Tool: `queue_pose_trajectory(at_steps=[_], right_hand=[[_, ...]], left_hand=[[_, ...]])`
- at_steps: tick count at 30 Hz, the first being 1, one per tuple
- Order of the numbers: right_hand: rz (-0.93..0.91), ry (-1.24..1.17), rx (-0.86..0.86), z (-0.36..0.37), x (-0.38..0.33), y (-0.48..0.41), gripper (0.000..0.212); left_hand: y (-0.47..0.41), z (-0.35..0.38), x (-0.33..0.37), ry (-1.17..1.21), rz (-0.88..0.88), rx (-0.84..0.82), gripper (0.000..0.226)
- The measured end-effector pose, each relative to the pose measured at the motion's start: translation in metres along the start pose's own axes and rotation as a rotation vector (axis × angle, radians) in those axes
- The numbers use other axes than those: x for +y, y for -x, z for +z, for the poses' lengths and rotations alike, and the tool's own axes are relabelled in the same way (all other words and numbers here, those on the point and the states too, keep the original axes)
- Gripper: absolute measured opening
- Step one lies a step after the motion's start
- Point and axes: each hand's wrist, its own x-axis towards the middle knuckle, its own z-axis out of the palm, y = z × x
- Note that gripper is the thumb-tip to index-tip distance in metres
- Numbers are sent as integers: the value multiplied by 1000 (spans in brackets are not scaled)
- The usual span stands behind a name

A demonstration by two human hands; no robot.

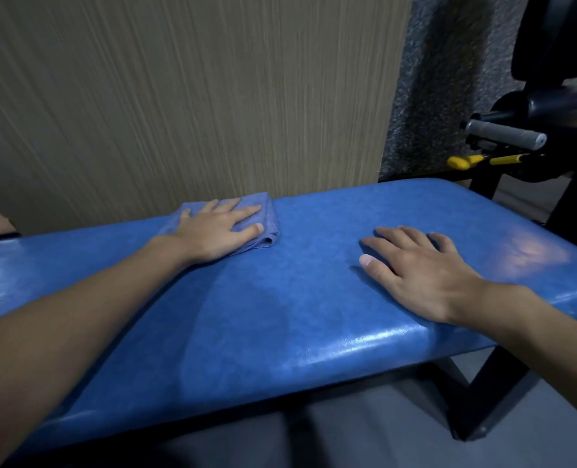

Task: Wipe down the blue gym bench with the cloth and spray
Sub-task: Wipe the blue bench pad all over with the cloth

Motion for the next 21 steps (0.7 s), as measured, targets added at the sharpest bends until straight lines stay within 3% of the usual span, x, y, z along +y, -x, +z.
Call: queue_pose_trajectory(at_steps=[3, 8, 10, 15, 21], right_hand=[[-5, 0, 2, 0, 0, 0, 67], [13, 13, -3, -1, -2, 1, 68], [19, 28, -11, -3, -3, 2, 71], [6, -43, -18, -9, -20, 6, 82], [-28, -10, -21, 2, -24, 6, 71]], left_hand=[[32, 1, 27, -7, 83, -16, 86], [109, 7, 79, -105, 483, -43, 70], [121, 7, 82, -104, 549, -45, 69], [77, 4, 55, -15, 438, -29, 72], [-5, -6, -32, 32, -21, 28, 84]])
